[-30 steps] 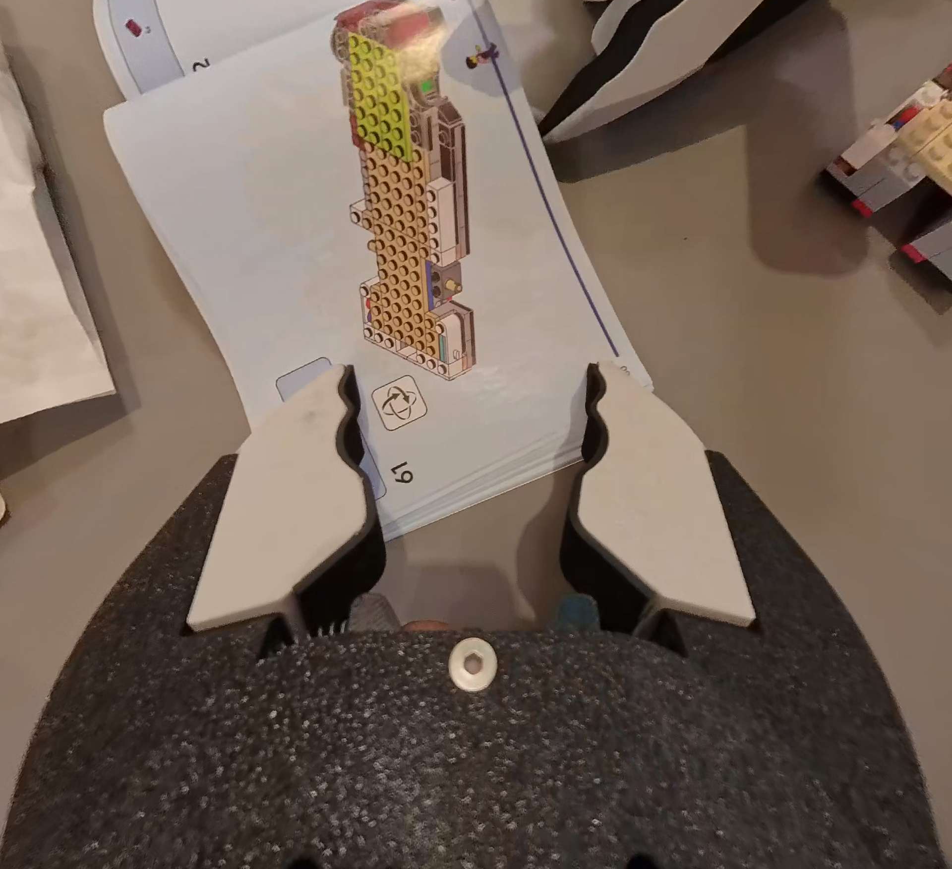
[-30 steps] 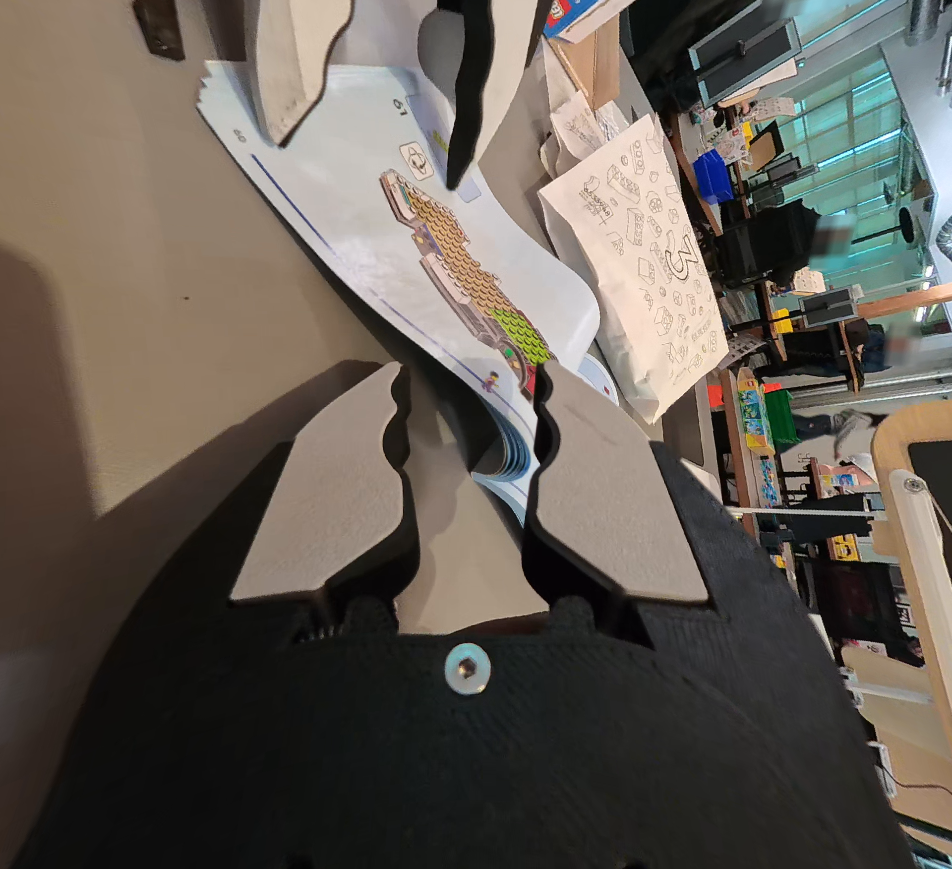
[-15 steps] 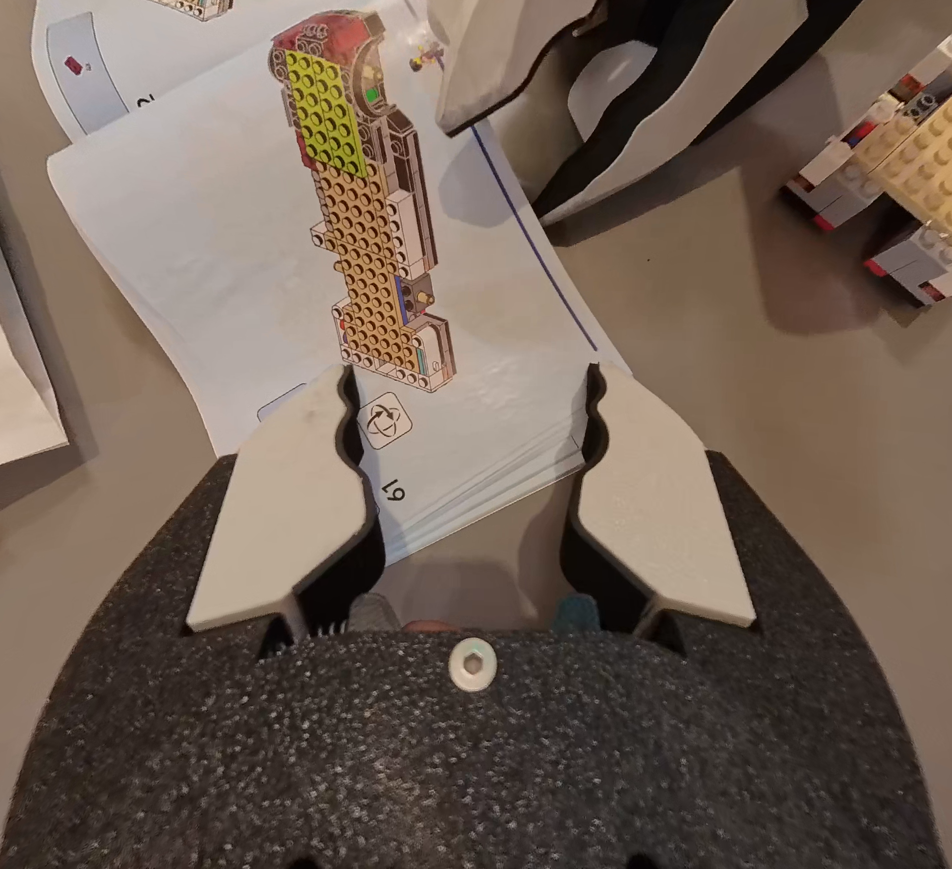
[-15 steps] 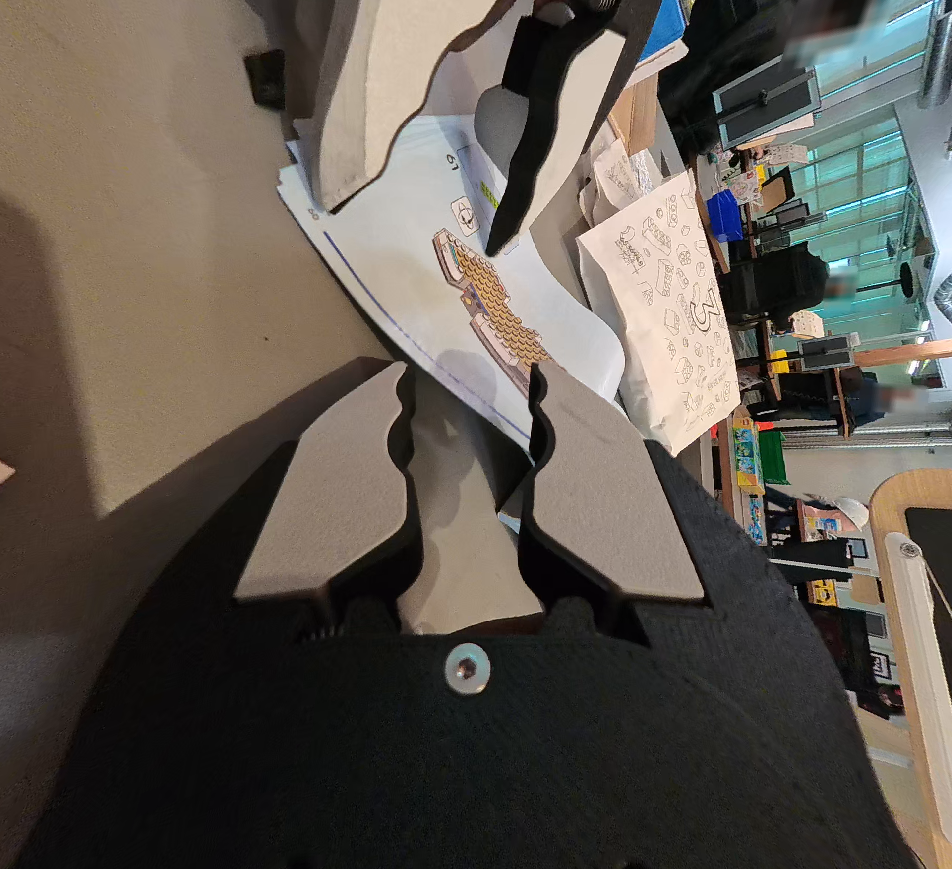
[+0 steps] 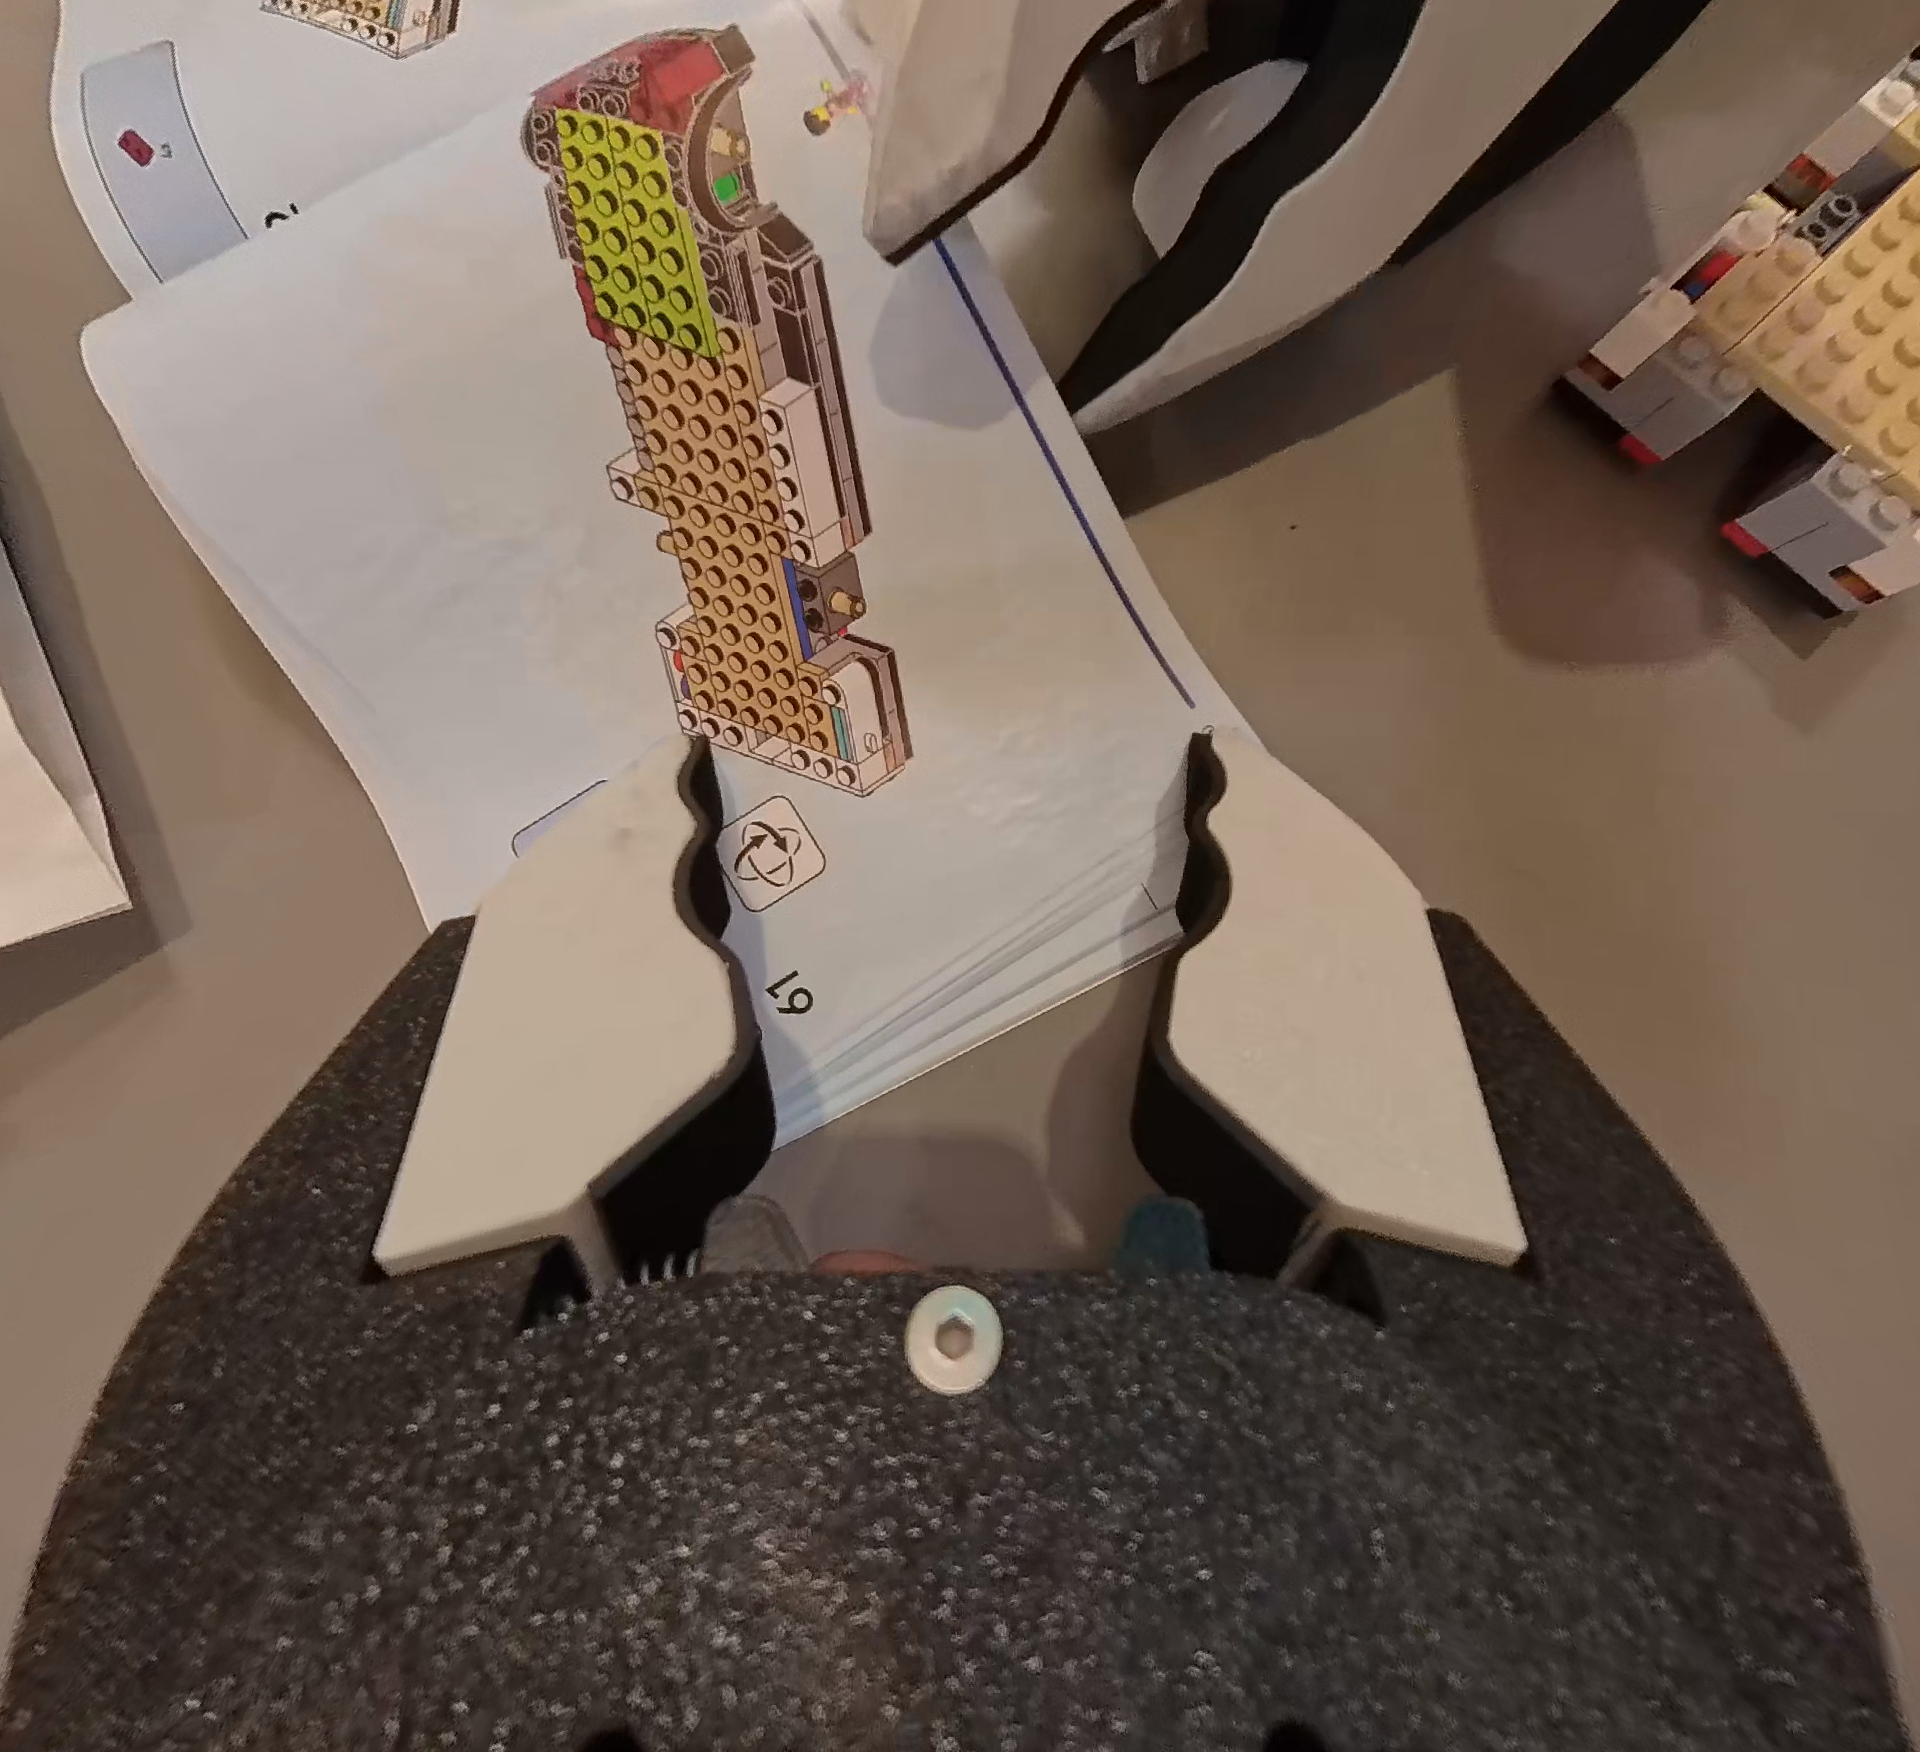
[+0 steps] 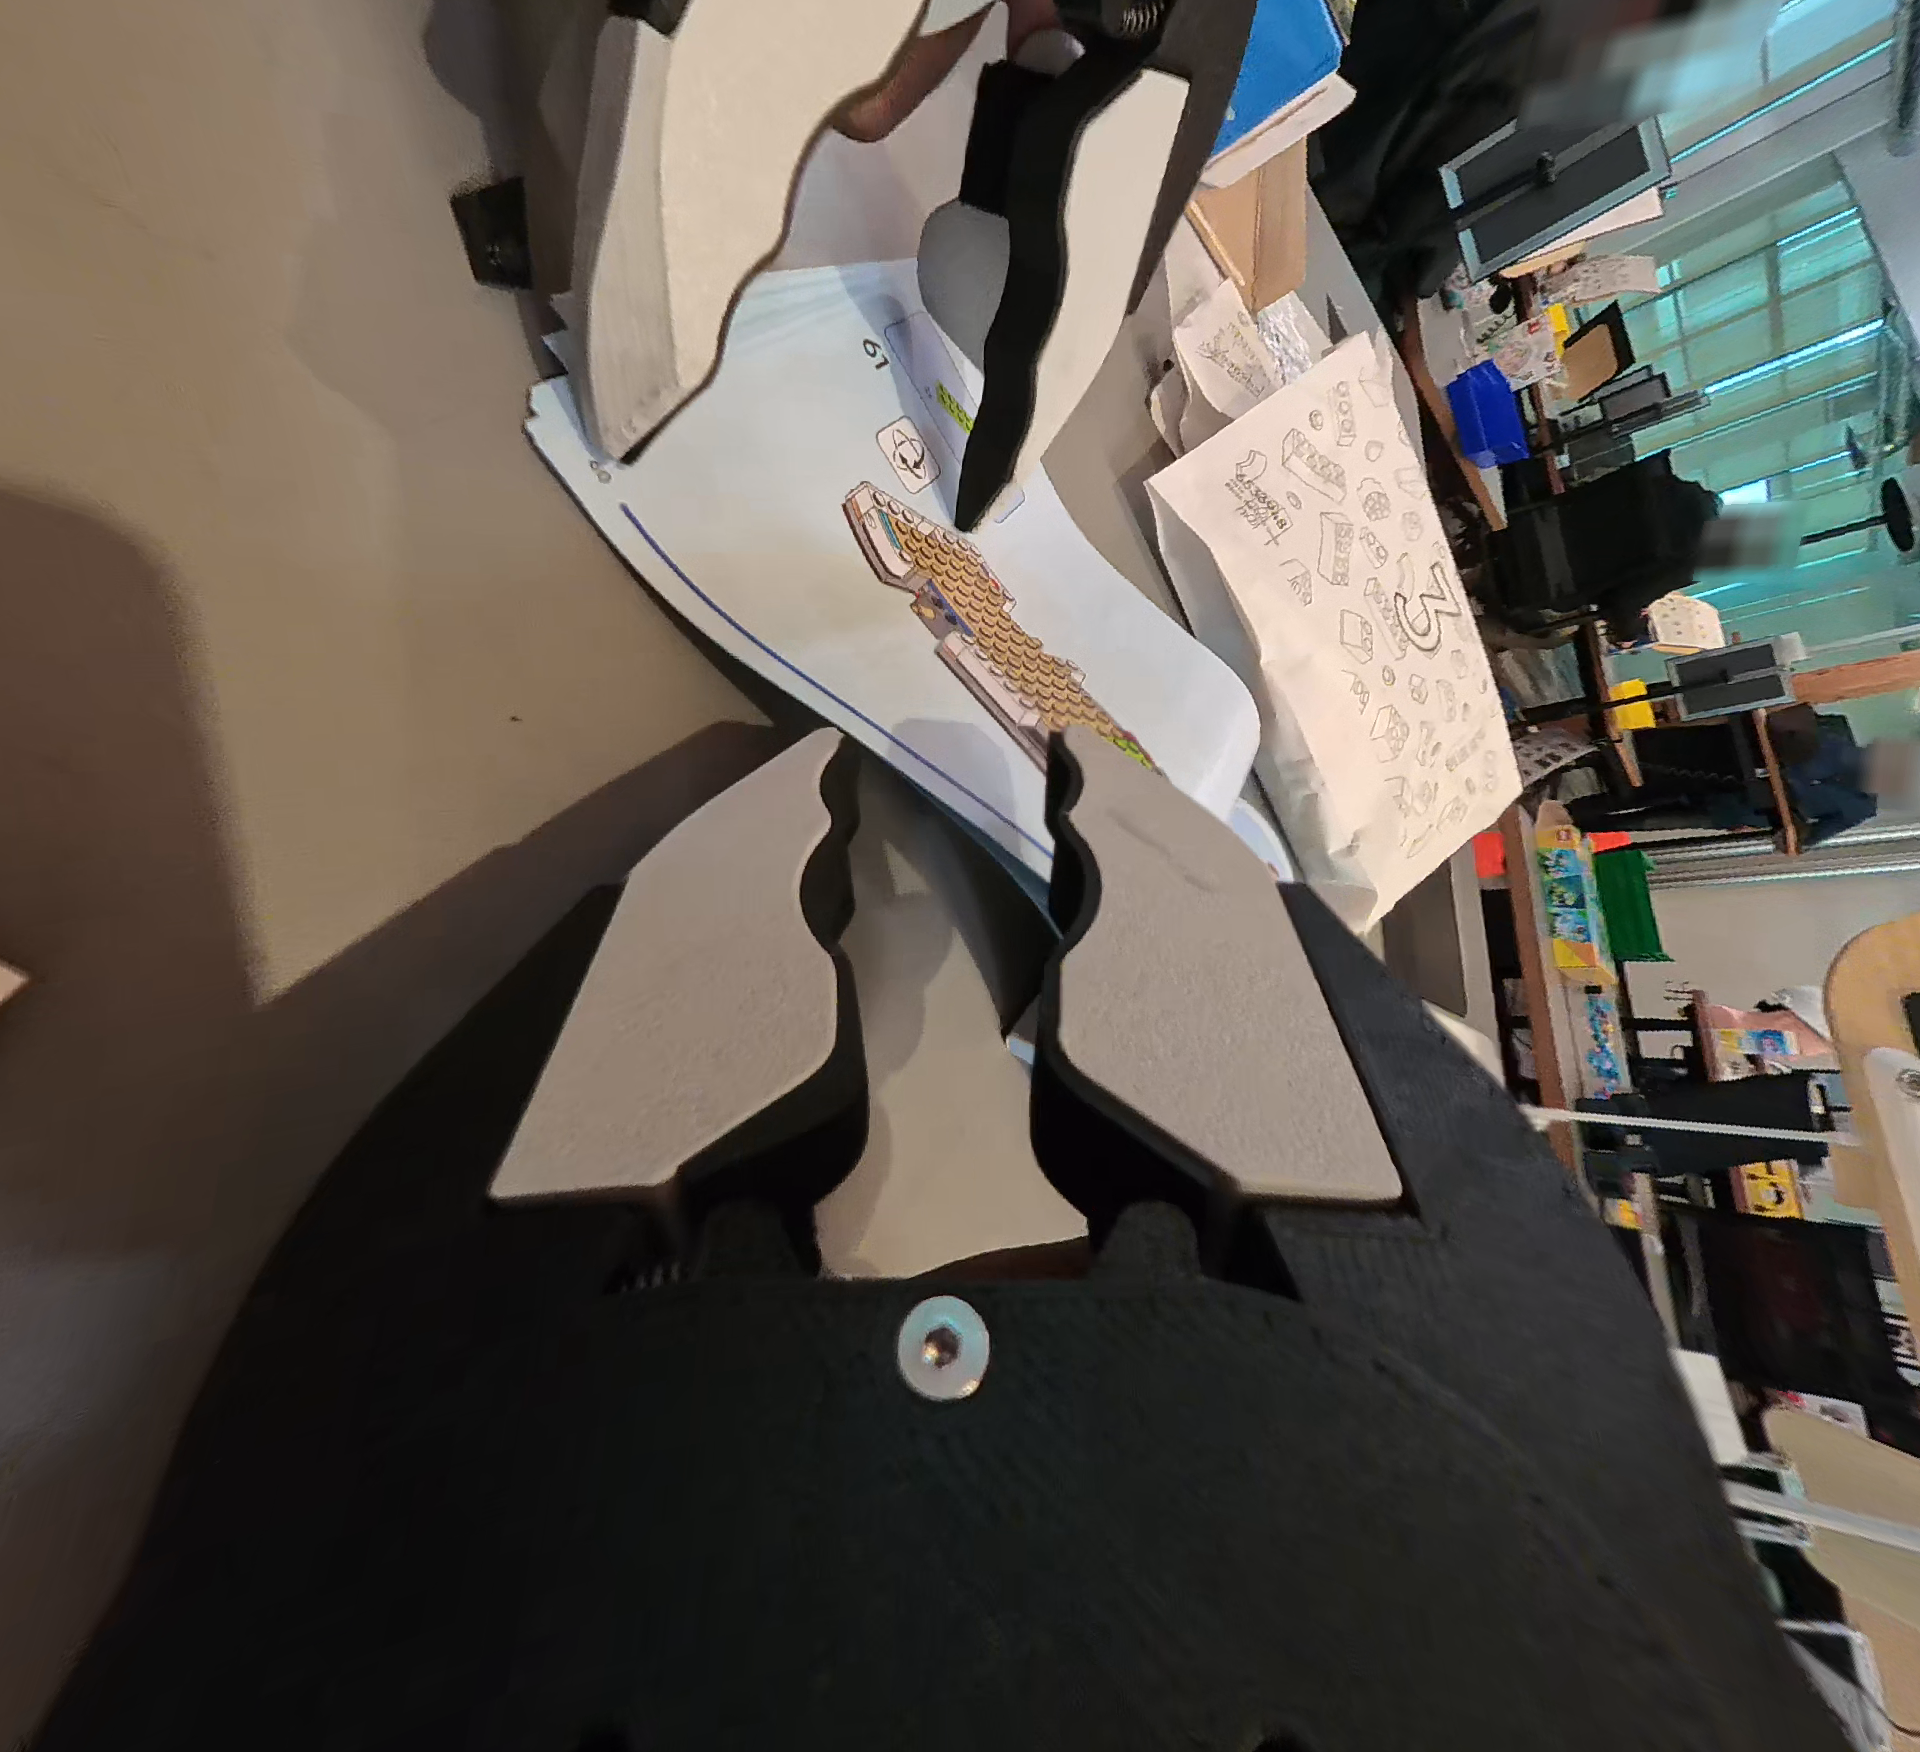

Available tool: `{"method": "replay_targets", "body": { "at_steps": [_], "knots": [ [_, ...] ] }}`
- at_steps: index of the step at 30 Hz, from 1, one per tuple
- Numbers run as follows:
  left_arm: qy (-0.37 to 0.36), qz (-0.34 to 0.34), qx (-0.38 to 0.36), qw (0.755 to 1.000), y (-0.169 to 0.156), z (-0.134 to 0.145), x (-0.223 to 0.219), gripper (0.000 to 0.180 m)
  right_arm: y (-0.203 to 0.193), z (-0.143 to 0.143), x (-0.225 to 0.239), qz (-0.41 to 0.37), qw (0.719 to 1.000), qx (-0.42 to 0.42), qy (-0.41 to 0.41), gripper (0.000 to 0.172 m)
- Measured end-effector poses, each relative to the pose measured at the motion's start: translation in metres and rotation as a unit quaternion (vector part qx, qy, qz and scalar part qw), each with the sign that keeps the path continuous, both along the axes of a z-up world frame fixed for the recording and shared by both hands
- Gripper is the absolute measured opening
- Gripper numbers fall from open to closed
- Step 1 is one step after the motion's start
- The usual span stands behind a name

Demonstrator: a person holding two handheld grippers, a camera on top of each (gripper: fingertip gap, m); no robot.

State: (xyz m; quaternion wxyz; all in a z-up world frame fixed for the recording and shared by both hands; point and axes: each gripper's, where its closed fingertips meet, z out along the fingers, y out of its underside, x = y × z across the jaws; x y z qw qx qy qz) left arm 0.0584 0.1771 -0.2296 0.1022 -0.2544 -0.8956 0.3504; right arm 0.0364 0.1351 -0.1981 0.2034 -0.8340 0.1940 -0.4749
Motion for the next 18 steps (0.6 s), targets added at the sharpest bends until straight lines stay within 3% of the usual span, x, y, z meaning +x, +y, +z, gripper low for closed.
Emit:
{"method": "replay_targets", "body": {
  "at_steps": [8, 18],
  "knots": [
    [-0.002, -0.003, -0.002, 1.000, 0.003, 0.001, 0.003, 0.086, -0.002, -0.003, -0.004, 0.001, 0.999, 0.025, 0.029, 0.008],
    [-0.001, 0.012, -0.064, 0.998, 0.000, 0.026, 0.015, 0.086, -0.007, 0.002, -0.005, -0.013, 0.997, 0.065, 0.037, 0.003]
  ]
}}
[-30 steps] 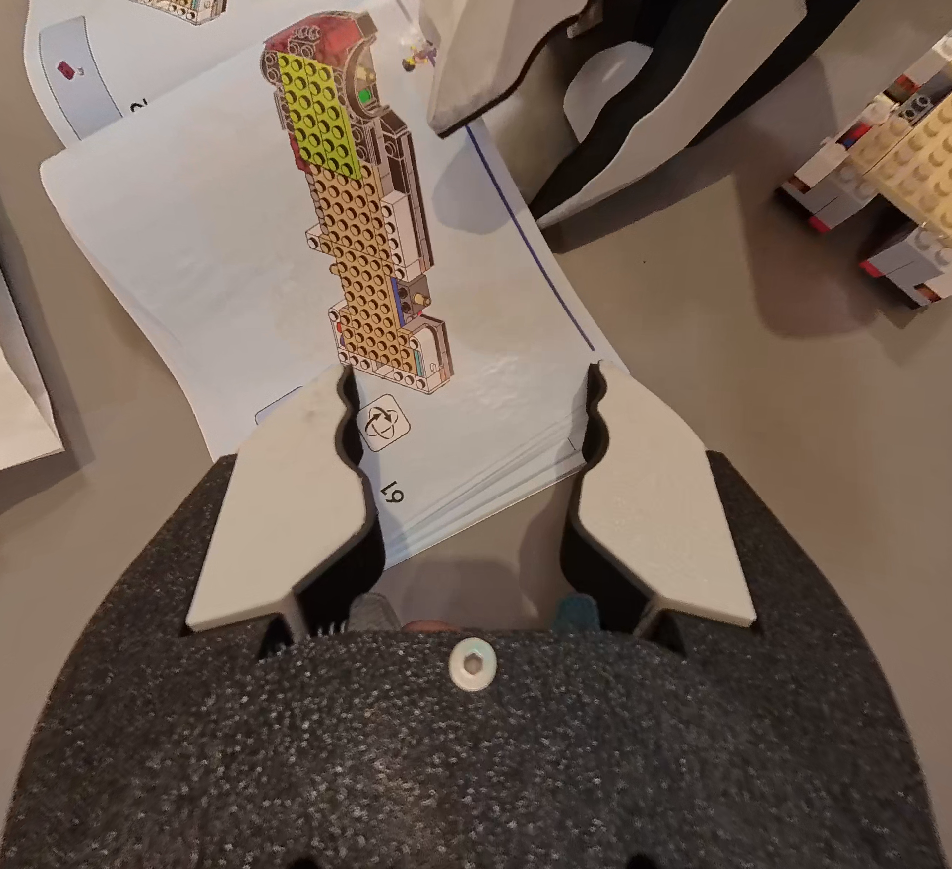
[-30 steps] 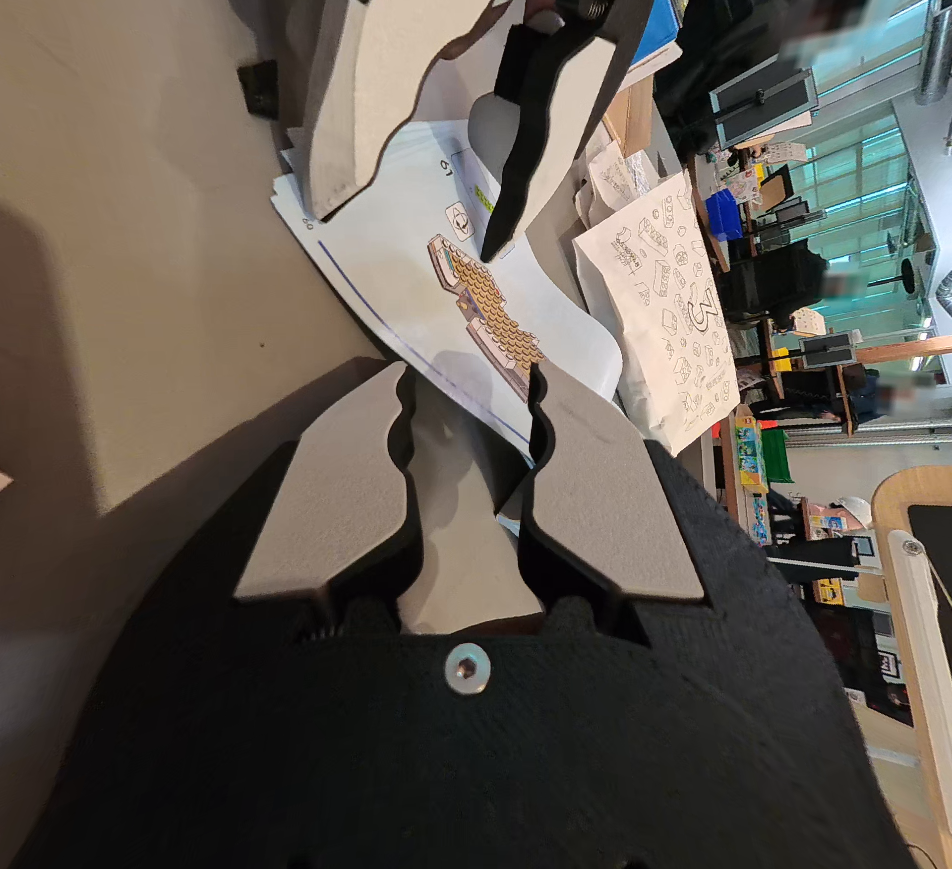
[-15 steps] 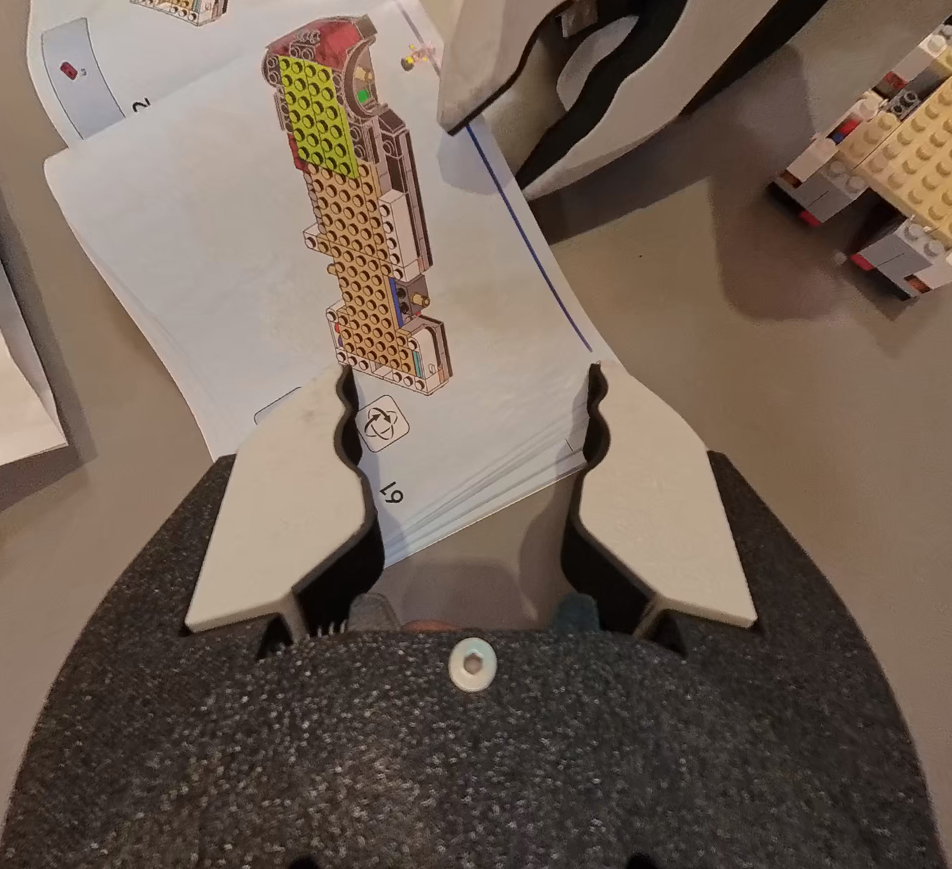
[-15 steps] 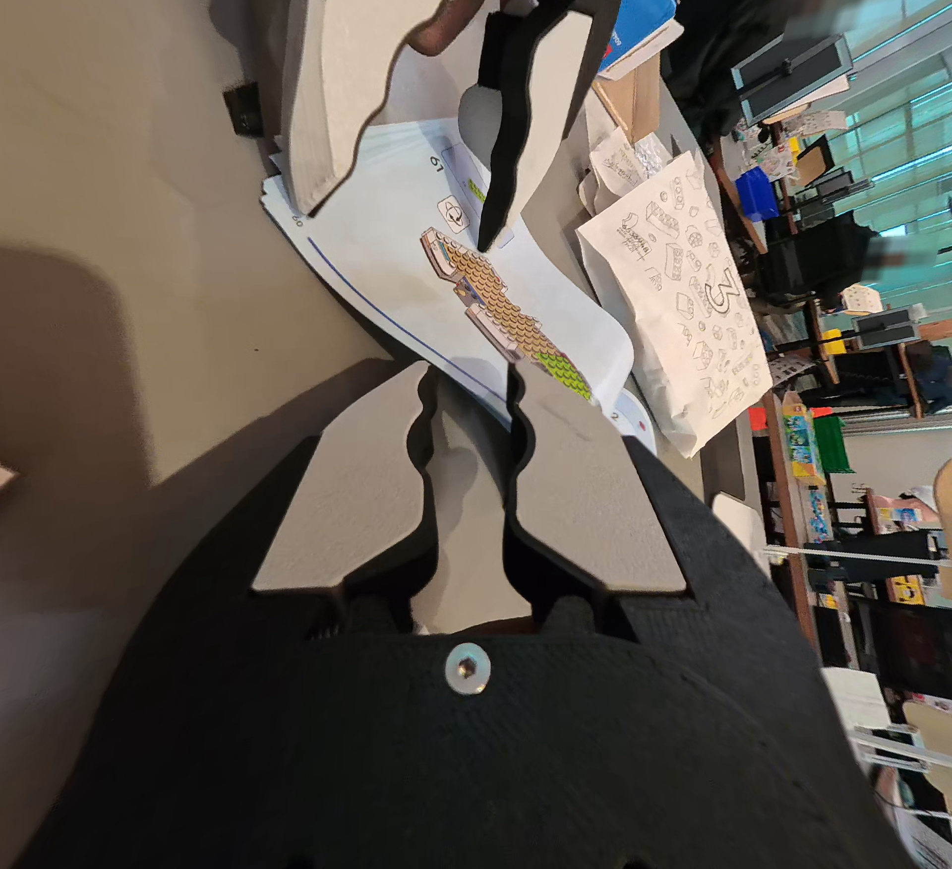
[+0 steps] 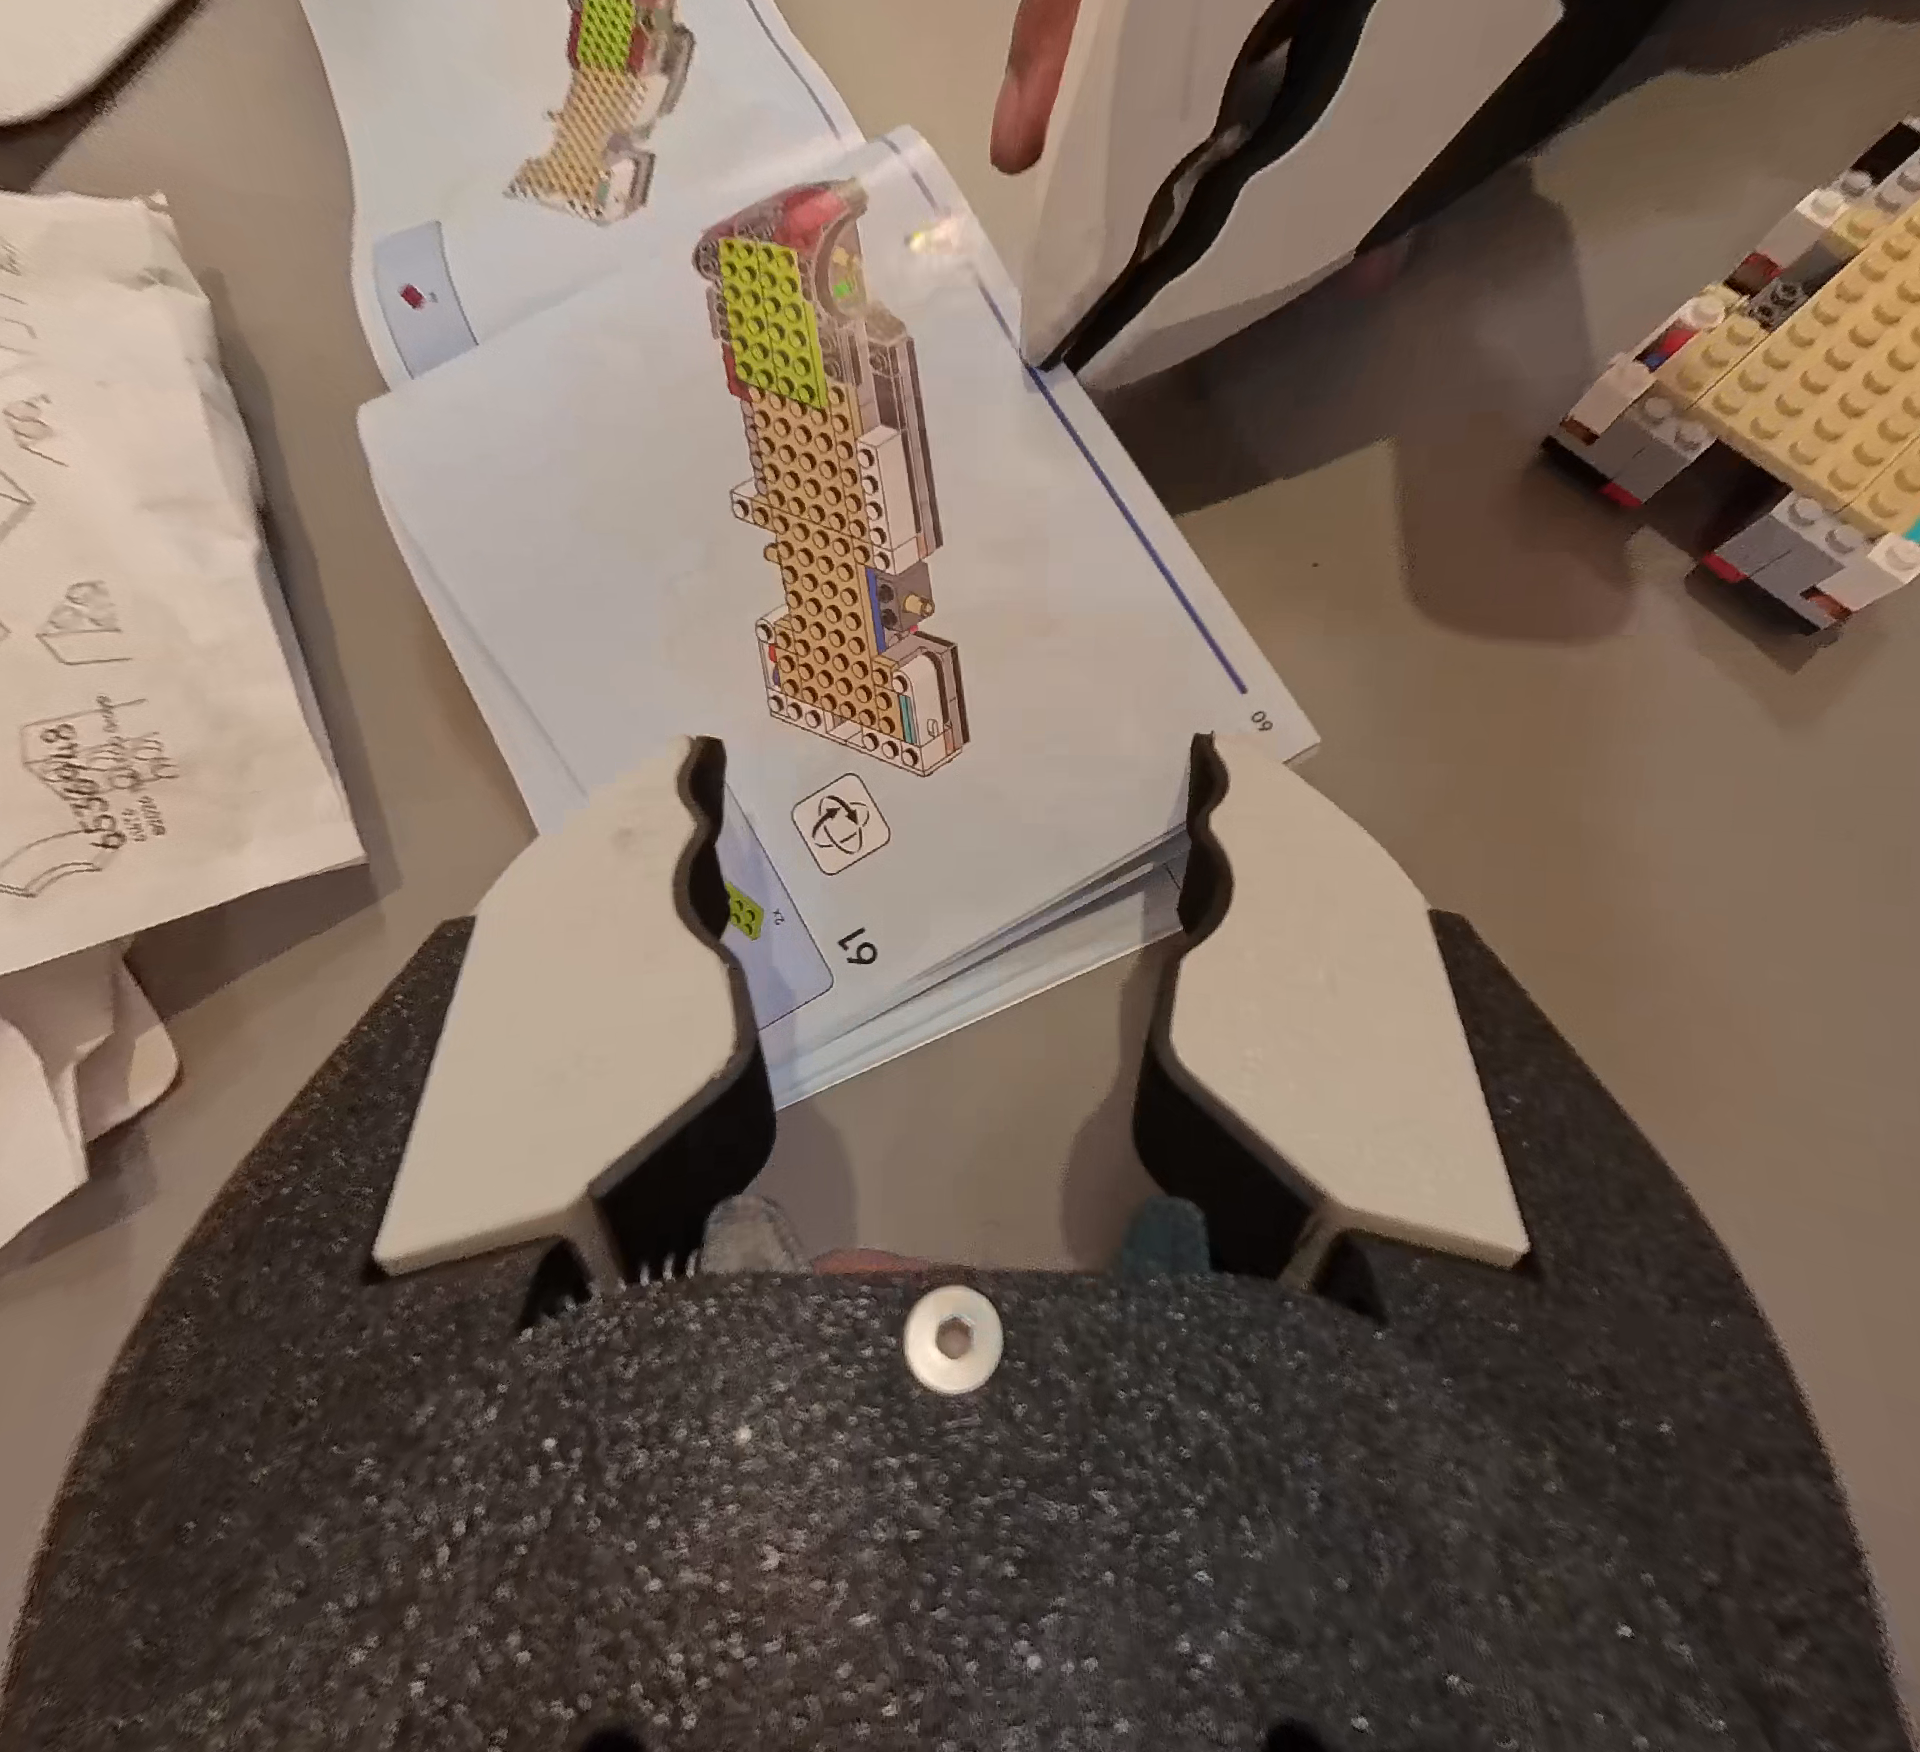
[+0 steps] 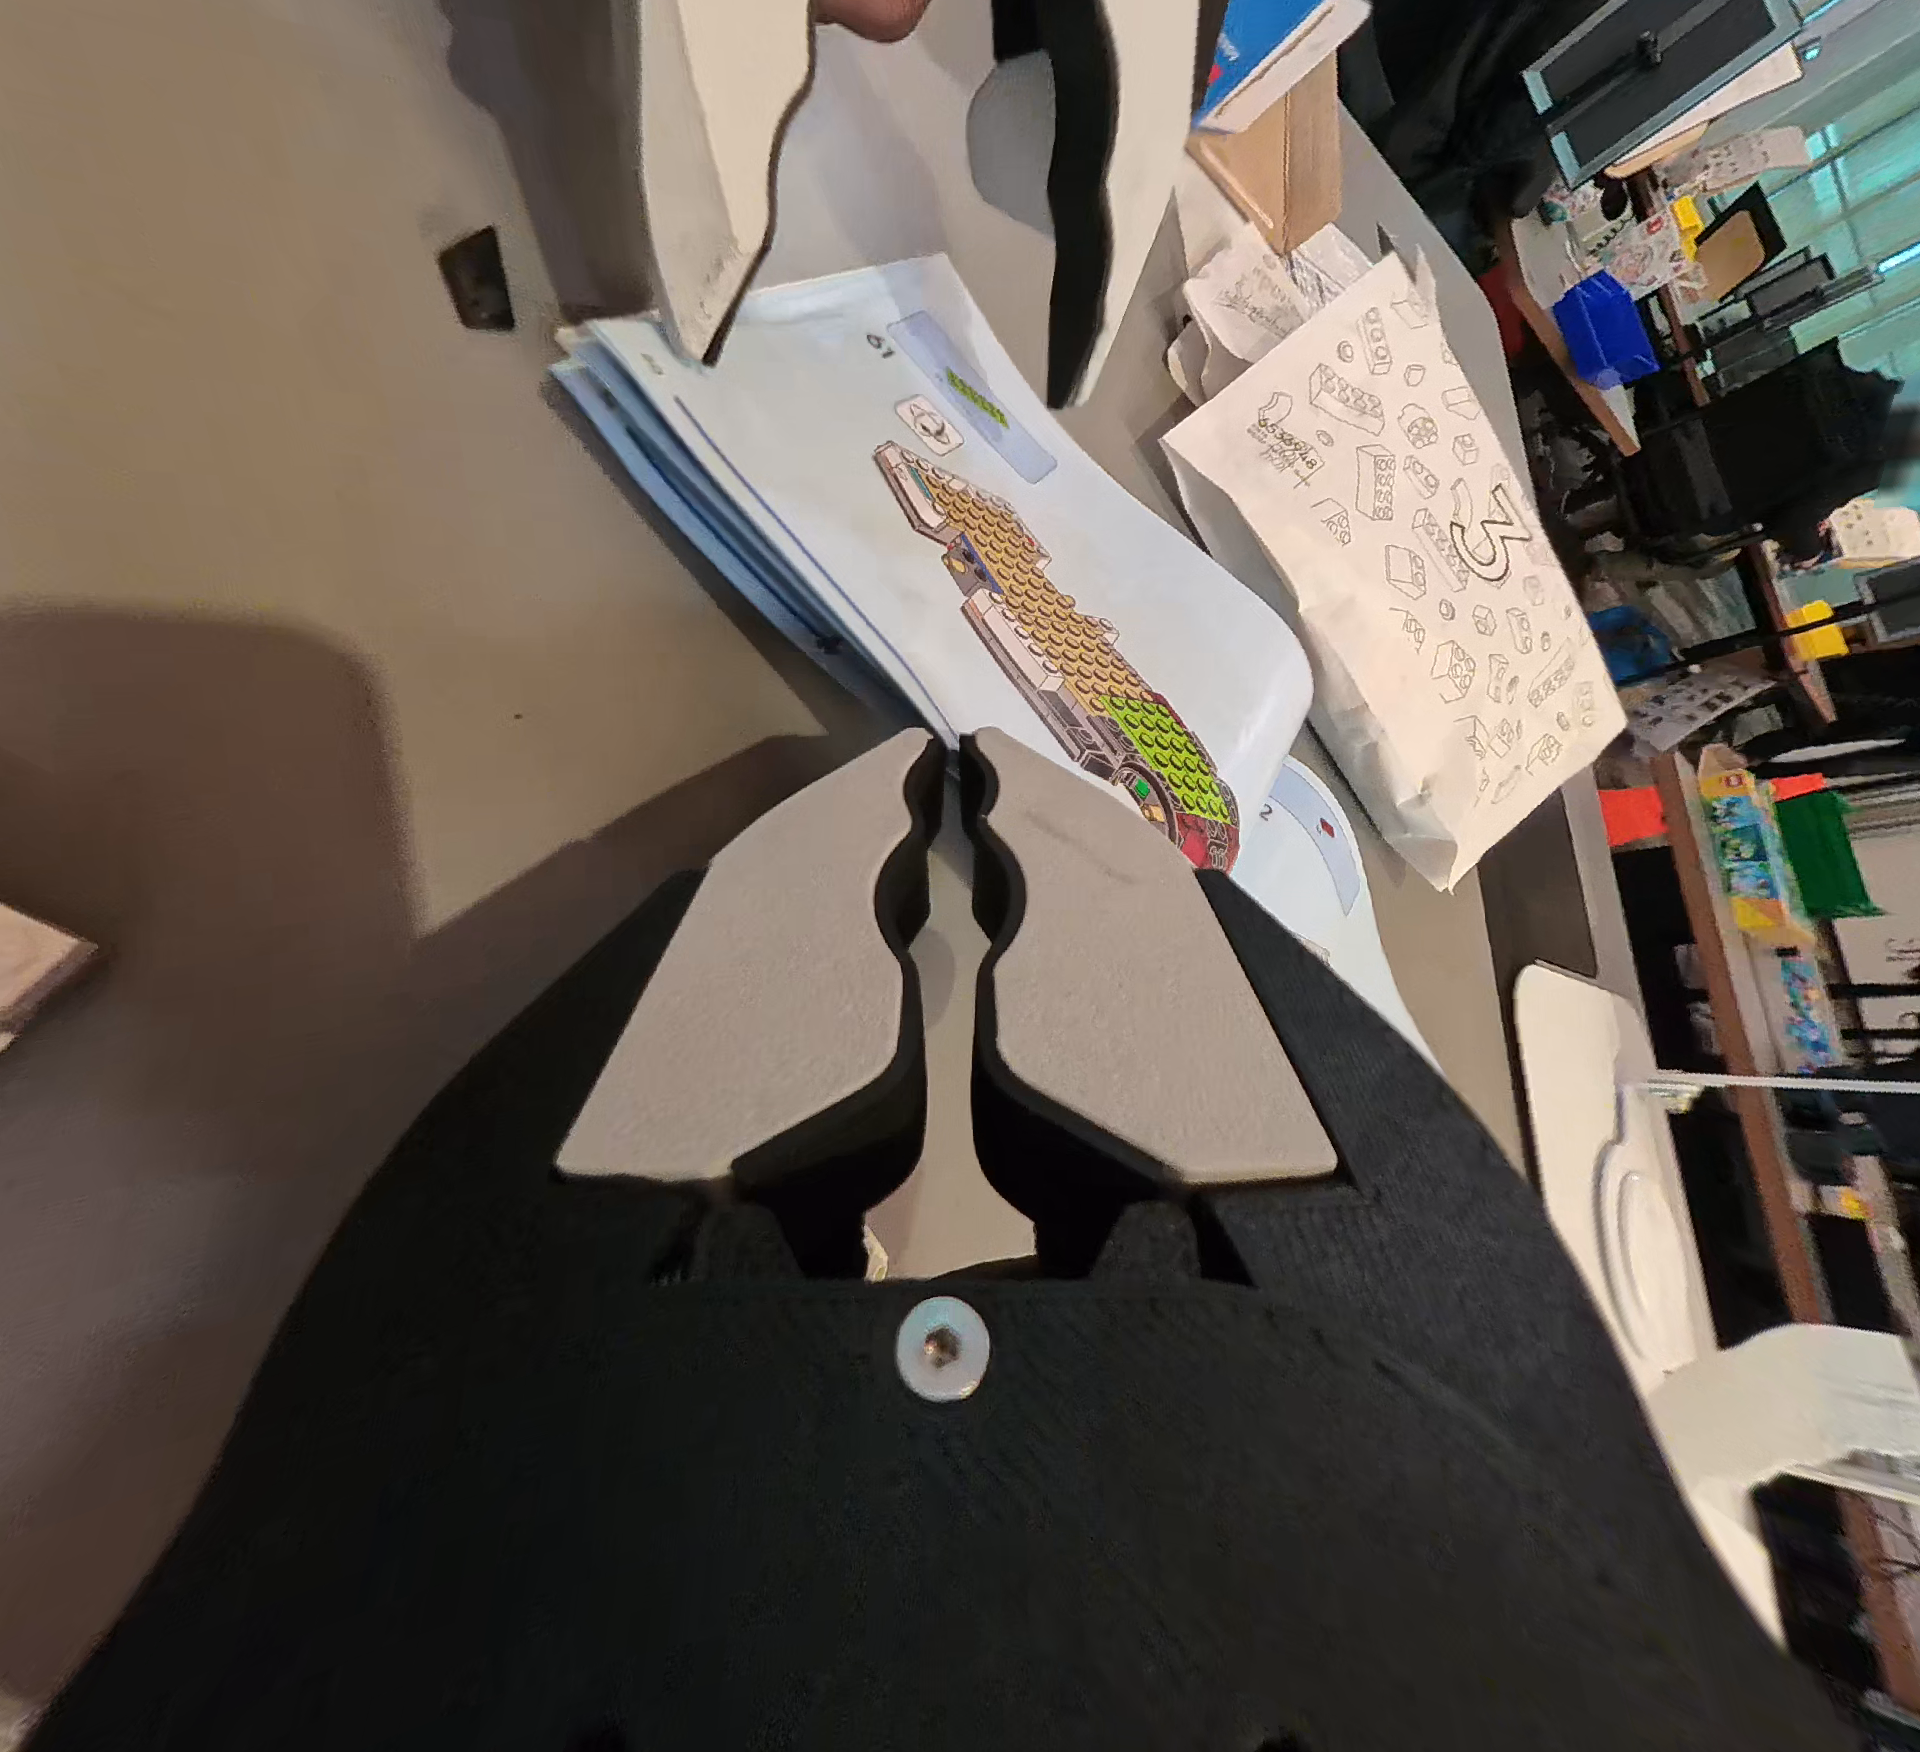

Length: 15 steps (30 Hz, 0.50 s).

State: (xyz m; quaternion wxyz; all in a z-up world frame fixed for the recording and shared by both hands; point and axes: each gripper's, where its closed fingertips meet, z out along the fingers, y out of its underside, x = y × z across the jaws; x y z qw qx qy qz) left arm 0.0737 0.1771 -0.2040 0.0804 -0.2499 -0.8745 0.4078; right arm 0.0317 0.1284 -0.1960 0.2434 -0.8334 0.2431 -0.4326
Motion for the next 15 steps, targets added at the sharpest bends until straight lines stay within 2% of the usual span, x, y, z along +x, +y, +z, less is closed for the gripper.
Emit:
{"method": "replay_targets", "body": {
  "at_steps": [8, 15],
  "knots": [
    [0.022, 0.002, -0.099, 0.995, -0.002, 0.039, 0.005, 0.086, -0.009, 0.010, -0.001, -0.023, 0.997, 0.079, 0.005, 0.002],
    [0.024, -0.011, -0.107, 0.994, 0.000, 0.042, 0.000, 0.086, -0.013, 0.012, -0.001, -0.027, 0.995, 0.097, 0.005, 0.002]
  ]
}}
